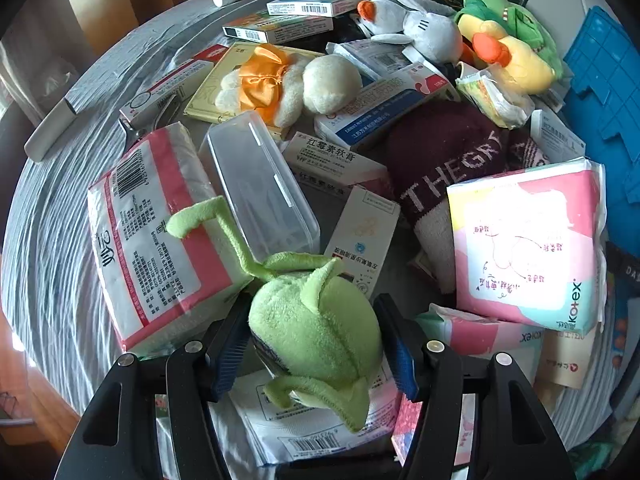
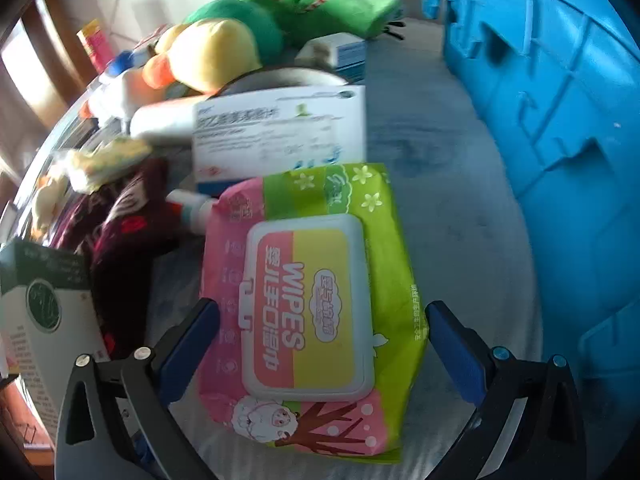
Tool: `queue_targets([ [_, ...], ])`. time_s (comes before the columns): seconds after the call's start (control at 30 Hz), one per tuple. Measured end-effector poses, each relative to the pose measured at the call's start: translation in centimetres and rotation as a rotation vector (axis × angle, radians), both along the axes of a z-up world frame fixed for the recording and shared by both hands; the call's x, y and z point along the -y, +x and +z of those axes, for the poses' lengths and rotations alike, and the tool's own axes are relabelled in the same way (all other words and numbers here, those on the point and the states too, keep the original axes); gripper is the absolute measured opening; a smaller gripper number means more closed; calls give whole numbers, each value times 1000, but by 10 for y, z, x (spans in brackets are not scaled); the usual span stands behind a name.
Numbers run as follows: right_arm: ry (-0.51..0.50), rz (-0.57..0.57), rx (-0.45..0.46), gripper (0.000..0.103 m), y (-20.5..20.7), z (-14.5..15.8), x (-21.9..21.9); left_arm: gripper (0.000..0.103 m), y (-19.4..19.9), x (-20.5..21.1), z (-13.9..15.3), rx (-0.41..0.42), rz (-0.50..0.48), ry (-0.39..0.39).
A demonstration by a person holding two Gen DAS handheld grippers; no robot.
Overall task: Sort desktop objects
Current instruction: 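Lift the green plush with the left tool while the right tool carries the wipes to the crate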
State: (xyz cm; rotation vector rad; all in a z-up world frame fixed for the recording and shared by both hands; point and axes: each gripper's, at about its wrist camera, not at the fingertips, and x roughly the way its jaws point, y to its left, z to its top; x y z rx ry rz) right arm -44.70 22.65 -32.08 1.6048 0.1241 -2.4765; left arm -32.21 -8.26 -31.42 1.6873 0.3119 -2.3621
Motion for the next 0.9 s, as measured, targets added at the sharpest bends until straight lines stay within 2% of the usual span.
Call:
queue_targets([
  [0.07,14,25,8,103,0,-4,5,61,0,0,-1,1,0,1],
  [0.17,-79,12,80,103,-5,-17,-2,61,-1,0,-2,3,-1,4],
  [0.2,-75,10,57,103,-6,-17,-1,61,-1,0,-2,4,-1,4],
  [0.33,-51,0,57,103,-8,-23,2,61,-2,0,-3,6,-2,7],
  [0.47,76,8,8,103,-2,-17,15,61,-3,0,-4,4,3,12],
  [0.53,107,17,-8,103,3,-16,20,61,-4,0,-4,3,3,10],
  [0.6,104,25,-19,103,5,-20,21,61,-5,-1,-4,1,3,6],
  [0.7,70,9,-11,103,2,-26,15,53,-4,-3,0,-18,1,0],
  [0.9,41,-14,-5,82,-2,-24,8,52,2,-8,25,-92,-22,-23],
])
